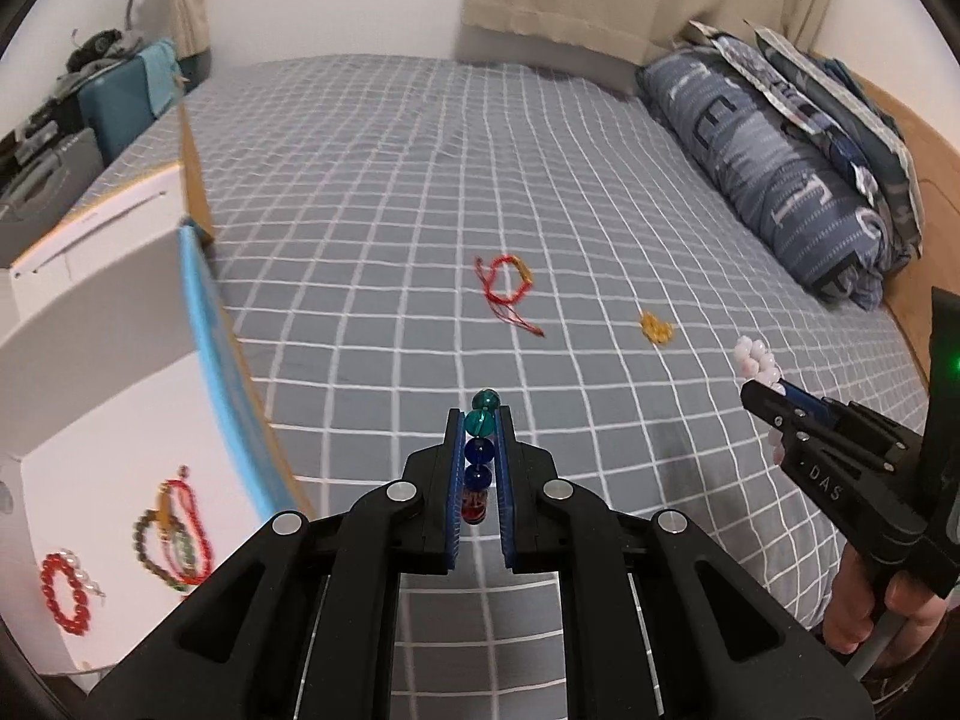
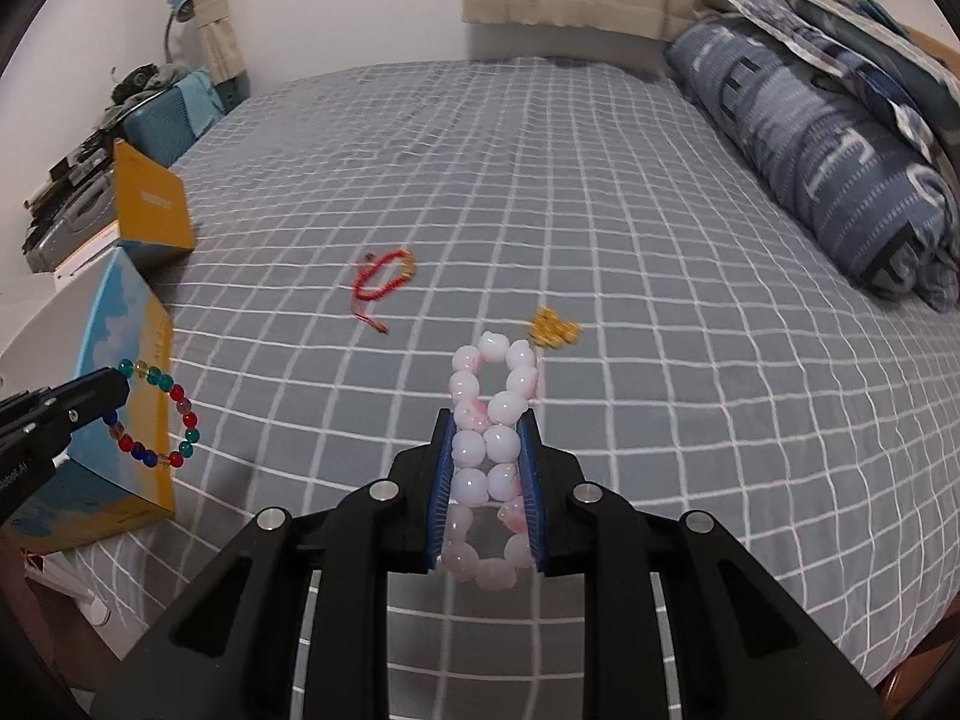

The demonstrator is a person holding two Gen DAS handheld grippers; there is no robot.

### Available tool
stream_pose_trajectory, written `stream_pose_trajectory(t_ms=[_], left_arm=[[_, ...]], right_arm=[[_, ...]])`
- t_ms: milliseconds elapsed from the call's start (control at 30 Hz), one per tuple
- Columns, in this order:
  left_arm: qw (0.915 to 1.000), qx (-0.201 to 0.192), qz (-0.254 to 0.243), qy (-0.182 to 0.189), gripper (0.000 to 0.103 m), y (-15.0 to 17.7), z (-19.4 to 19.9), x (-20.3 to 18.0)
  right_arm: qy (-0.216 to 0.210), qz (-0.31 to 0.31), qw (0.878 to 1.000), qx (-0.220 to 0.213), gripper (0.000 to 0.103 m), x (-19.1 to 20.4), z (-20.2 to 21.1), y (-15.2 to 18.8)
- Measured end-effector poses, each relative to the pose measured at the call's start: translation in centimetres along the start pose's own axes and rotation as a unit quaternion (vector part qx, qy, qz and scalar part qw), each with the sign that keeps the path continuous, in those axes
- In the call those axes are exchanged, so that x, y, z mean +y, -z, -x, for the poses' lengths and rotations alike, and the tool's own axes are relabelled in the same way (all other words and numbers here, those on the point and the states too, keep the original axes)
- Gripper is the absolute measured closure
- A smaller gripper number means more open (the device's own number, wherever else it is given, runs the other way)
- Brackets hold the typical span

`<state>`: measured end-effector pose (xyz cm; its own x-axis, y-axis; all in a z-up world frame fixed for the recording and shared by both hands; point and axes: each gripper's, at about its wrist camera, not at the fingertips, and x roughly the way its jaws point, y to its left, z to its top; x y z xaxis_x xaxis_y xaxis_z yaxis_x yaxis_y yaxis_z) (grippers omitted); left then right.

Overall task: Organize jewelry
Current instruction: 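Lift both held bracelets and carry them over the white box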

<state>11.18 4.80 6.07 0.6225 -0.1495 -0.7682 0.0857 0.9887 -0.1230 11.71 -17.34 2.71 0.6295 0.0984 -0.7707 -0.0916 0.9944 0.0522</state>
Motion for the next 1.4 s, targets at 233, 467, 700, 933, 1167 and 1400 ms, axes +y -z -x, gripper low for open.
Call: stream_pose_trajectory(t_ms=[233, 467, 700, 933, 1167, 1400], left_arm=[[0.9992, -0.023, 0.022, -0.023, 0.094, -0.7, 3.1, 3.2], [0.9970, -0.028, 0.055, -0.046, 0.094, -1.5, 5.0, 7.2], [0.9931, -0.031, 0.086, -0.073, 0.094, -1.3, 6.5, 11.6], [0.9853, -0.029, 0.127, -0.110, 0.094, -0.2, 8.0, 17.1], [0.9770, -0.033, 0.153, -0.145, 0.094, 1.3, 9.9, 21.0], [0.9713, -0.023, 0.178, -0.156, 0.094, 3.1, 10.0, 23.6]], right_arm=[[-0.030, 0.022, 0.999, -0.004, 0.083, 4.1, -0.3, -1.9], [-0.056, 0.049, 0.997, -0.002, 0.083, 8.7, 0.2, -3.9], [-0.089, 0.081, 0.993, 0.000, 0.083, 14.2, 0.5, -5.2], [-0.121, 0.125, 0.985, -0.006, 0.083, 20.7, 1.4, -5.7], [-0.153, 0.164, 0.975, -0.004, 0.083, 26.7, 1.8, -5.0], [-0.172, 0.190, 0.966, 0.014, 0.083, 30.7, 1.3, -3.3]])
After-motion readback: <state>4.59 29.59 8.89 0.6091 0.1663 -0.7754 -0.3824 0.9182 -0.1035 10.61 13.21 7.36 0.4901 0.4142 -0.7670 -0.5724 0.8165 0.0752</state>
